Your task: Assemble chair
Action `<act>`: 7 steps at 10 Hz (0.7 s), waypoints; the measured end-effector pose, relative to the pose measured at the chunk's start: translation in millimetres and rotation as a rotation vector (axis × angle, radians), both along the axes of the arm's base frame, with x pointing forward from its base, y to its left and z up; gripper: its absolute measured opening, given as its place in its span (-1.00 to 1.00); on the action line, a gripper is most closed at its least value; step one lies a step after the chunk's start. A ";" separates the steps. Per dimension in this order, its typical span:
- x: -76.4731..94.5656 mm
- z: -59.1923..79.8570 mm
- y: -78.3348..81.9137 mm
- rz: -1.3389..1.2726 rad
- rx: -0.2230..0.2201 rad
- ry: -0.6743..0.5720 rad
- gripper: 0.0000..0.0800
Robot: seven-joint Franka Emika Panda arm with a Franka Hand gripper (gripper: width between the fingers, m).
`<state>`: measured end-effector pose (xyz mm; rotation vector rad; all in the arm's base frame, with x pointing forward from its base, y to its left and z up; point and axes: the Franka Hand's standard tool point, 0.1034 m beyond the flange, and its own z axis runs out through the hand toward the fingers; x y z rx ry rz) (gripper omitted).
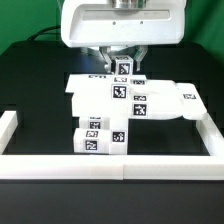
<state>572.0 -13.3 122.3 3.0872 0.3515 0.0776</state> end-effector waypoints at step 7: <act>2.8 -0.4 -2.0 -0.001 -0.009 -0.057 -0.29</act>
Offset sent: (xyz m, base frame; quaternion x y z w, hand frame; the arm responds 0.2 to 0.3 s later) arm -0.0108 -0.0010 -0.0094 -0.0004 0.0095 0.0018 1.0000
